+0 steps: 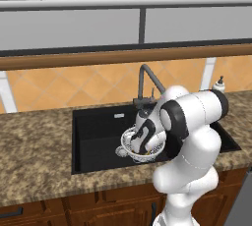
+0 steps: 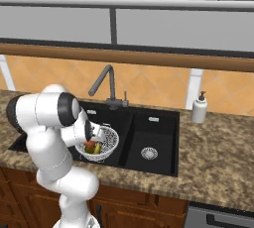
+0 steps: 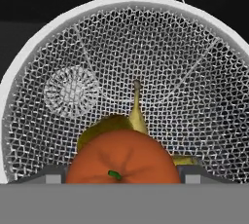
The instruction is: Put the colander in the sink, put the banana, kiwi, orange in the colander, and turn on the sink faucet and pour water over the colander.
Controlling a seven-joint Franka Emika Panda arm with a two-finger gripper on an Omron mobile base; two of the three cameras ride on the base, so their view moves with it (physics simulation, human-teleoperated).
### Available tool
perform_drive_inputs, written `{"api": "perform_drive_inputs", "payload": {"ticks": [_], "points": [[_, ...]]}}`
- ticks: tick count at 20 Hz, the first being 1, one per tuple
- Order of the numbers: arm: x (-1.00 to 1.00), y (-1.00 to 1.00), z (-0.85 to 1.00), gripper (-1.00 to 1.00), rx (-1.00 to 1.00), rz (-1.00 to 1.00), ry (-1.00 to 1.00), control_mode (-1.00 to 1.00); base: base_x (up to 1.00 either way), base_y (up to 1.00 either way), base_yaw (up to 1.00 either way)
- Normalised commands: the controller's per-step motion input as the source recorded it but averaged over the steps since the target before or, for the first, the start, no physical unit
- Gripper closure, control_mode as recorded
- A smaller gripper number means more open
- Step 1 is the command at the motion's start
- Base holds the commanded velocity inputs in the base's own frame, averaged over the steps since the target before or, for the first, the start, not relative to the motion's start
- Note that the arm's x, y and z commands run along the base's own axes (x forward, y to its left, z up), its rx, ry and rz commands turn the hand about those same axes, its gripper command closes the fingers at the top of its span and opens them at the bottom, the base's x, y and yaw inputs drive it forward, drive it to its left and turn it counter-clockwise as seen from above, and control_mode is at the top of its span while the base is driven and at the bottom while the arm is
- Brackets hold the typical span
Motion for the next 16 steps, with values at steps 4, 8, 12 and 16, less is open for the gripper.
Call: {"api": "perform_drive_inputs", "payload": {"ticks": [4, 8, 12, 16], "points": [[0.17, 0.00, -0.19, 1.00, 0.00, 0.00, 0.00, -1.00, 0.00, 0.00, 0.00], [0.13, 0.00, -0.16, 1.00, 0.00, 0.00, 0.00, -1.00, 0.00, 0.00, 0.00], [0.01, 0.00, -0.01, 1.00, 0.00, 0.00, 0.00, -1.00, 0.00, 0.00, 0.00], [0.00, 0.00, 0.00, -1.00, 0.00, 0.00, 0.00, -1.00, 0.00, 0.00, 0.00]]}}
